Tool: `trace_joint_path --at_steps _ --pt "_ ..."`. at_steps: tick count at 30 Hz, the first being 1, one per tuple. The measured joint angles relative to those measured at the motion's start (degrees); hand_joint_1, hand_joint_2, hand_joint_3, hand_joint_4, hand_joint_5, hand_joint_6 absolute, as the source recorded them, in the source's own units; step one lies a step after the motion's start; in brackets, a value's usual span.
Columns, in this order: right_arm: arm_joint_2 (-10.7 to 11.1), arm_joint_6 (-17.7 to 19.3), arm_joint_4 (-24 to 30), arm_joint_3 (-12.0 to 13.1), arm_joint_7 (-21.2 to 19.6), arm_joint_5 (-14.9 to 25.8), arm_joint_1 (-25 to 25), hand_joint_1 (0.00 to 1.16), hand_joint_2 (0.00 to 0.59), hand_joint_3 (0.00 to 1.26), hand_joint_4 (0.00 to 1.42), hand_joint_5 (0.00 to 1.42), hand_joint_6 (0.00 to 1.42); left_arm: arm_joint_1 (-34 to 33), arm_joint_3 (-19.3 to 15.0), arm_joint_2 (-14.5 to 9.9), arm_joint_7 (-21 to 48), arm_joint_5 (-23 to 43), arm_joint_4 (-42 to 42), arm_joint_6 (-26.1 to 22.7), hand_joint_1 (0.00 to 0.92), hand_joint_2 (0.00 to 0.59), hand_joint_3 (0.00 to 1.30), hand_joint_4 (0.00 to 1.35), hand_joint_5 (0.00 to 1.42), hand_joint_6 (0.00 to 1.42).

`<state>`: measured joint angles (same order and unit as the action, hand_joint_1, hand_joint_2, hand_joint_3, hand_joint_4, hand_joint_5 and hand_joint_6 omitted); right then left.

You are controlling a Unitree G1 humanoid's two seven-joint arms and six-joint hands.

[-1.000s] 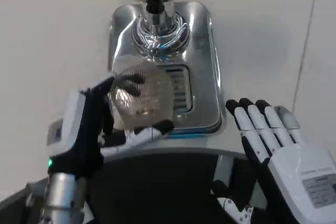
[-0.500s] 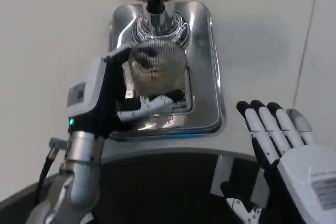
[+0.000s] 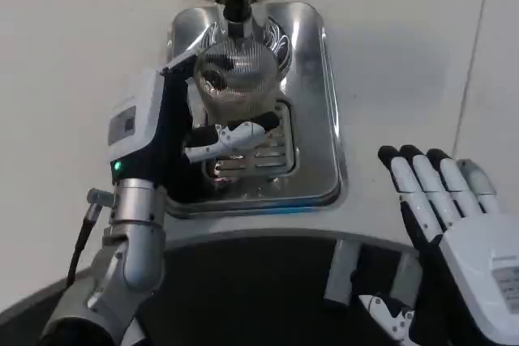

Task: Grasp the cup under the faucet to collect the drink, then remove the cup.

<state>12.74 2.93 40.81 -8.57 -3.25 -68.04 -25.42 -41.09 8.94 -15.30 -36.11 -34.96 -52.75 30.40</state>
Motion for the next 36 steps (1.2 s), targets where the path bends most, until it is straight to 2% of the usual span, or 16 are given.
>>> trace_joint_path --at_steps 2,3,6,9,19,25,29,32,35,36 --pt "-0.21 0.0 -0.09 0.02 0.0 0.0 0.0 0.49 0.396 0.0 0.0 0.0 0.0 0.0 0.59 -0.09 0.01 0.66 -0.15 0.08 0.378 0.042 0.59 0.52 0.9 1.16" --pt "-0.32 0.0 -0.18 -0.02 0.0 0.0 0.01 0.49 0.396 0.0 0.0 0.0 0.0 0.0 0.96 -0.29 0.07 0.76 -0.17 0.29 0.326 0.046 0.46 0.36 0.81 1.06" --pt "-0.74 0.01 -0.79 -0.72 0.0 -0.01 0.36 0.49 0.396 0.0 0.0 0.0 0.0 0.51 1.28 -1.21 1.96 1.26 -0.02 1.74 0.272 0.041 0.32 0.16 0.67 0.87" --pt "-0.73 0.08 -0.92 -0.87 0.0 0.07 0.45 0.49 0.396 0.0 0.0 0.0 0.0 0.89 1.19 -2.33 2.69 2.84 0.85 2.51 0.211 0.033 0.22 0.06 0.56 0.69" --pt "-0.48 0.69 -0.25 -0.59 -0.01 2.35 -0.31 0.49 0.396 0.0 0.0 0.0 0.0 4.88 0.94 -3.87 5.14 3.68 6.27 2.98 0.139 0.009 0.17 0.01 0.49 0.57" --pt "-0.65 0.7 -0.42 -0.35 0.15 4.69 2.24 0.49 0.396 0.0 0.0 0.0 0.0 9.46 -0.81 -5.56 7.51 5.3 13.76 2.76 0.113 0.0 0.15 0.0 0.46 0.51" --pt "-1.0 0.63 -0.51 -0.64 0.93 6.03 4.19 0.49 0.396 0.0 0.0 0.0 0.0 13.43 -2.85 -8.04 8.82 5.52 20.08 1.65 0.09 0.0 0.07 0.0 0.32 0.3" --pt "-2.85 -0.52 -0.57 -0.84 2.77 8.96 7.55 0.49 0.396 0.0 0.0 0.0 0.0 18.95 -7.27 -11.98 13.17 8.48 26.97 -0.67 0.004 0.0 0.0 0.0 0.16 0.17" --pt "-4.44 -2.29 -0.75 -0.81 4.7 12.1 11.44 0.49 0.396 0.0 0.0 0.0 0.0 25.95 -11.73 -16.12 17.65 11.07 33.42 -2.57 0.0 0.0 0.0 0.0 0.1 0.09" --pt "-5.1 -2.97 -0.97 -0.8 5.33 13.19 13.01 0.49 0.396 0.0 0.0 0.0 0.0 27.58 -12.85 -16.69 18.56 11.77 35.03 -3.28 0.0 0.002 0.0 0.0 0.08 0.07"
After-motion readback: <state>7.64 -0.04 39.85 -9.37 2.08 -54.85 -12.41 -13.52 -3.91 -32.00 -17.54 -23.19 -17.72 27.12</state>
